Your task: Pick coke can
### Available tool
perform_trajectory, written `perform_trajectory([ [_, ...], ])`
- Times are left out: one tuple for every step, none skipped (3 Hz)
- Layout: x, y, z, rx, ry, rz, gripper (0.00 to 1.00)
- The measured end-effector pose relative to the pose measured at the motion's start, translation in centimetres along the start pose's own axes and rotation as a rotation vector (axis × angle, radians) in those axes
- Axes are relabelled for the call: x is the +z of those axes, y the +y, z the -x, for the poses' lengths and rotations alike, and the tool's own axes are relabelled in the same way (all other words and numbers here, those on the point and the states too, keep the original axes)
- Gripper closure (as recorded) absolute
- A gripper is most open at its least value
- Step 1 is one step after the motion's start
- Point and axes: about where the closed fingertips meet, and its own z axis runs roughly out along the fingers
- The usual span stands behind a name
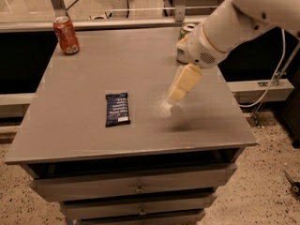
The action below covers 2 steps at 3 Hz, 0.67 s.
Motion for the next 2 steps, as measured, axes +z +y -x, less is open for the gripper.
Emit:
perform_trajectory([
  [4.55,-4.04,5.61,0.03,-0.148,-0.072,0.0],
  [4.56,-4.04,5.62,0.03,-0.148,-0.072,0.0],
])
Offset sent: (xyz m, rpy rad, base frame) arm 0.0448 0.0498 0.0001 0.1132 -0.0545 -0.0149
